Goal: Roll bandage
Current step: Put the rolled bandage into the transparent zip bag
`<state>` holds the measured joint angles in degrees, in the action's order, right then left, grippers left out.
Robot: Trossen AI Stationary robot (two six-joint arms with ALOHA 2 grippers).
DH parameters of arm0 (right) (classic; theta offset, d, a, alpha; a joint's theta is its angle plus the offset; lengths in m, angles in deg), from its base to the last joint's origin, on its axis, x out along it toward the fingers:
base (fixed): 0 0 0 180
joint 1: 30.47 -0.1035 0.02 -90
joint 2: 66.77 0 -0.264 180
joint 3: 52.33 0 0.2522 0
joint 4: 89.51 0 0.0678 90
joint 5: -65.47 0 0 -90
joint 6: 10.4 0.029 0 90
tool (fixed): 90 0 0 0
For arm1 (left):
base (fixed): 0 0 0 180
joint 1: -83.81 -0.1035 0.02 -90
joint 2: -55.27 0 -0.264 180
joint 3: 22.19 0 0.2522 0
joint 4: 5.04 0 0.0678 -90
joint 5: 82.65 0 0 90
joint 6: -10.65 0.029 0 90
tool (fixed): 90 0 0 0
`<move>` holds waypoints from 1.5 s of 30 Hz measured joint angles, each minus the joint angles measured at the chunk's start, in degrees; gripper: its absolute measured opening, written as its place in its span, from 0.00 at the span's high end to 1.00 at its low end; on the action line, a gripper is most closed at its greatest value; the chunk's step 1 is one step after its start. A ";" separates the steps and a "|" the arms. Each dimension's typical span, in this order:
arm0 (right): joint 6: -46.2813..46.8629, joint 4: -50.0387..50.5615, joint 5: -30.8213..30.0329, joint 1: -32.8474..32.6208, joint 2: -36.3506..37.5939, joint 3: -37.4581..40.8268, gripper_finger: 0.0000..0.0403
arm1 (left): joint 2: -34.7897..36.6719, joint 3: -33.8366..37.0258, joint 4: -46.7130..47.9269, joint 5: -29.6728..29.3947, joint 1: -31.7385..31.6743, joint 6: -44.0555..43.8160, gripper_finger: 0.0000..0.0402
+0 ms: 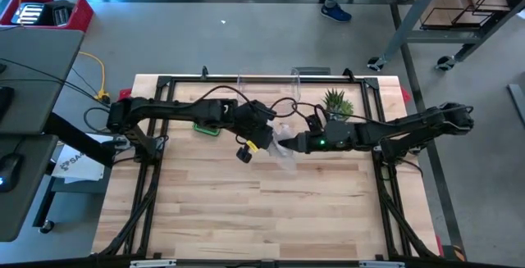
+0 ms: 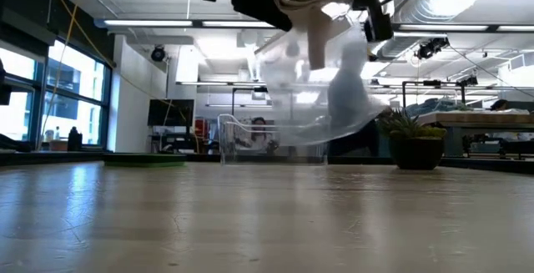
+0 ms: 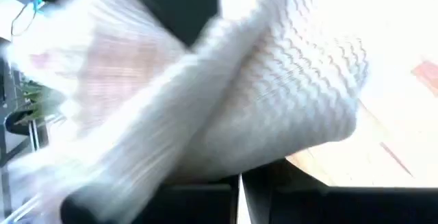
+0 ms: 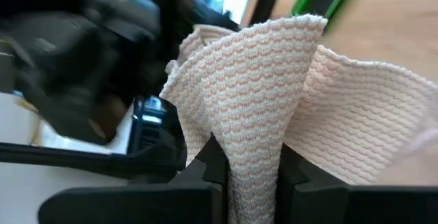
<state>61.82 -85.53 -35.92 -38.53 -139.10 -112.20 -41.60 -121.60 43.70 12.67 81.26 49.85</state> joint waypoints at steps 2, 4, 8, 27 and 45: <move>0.85 0.73 0.18 -0.02 -0.04 0.00 0.91 | 0.52 0.00 0.13 0.46 -0.07 0.00 1.00; 0.86 0.71 0.37 0.02 -0.04 0.00 0.91 | 1.09 0.00 1.29 1.24 -0.13 -0.01 1.00; 1.30 2.62 1.29 0.51 -0.04 0.00 0.91 | 1.17 0.00 3.52 3.06 0.10 0.17 1.00; 5.96 12.58 2.99 0.89 -0.04 0.00 0.91 | 1.11 0.02 -3.69 10.18 0.46 4.84 1.00; 0.43 29.95 6.02 5.61 -0.04 0.07 0.91 | 4.12 7.89 15.95 11.23 1.38 -18.47 1.00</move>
<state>62.24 -55.57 -29.90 -32.91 -139.15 -112.13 -37.48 -113.70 59.66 23.91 82.64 31.38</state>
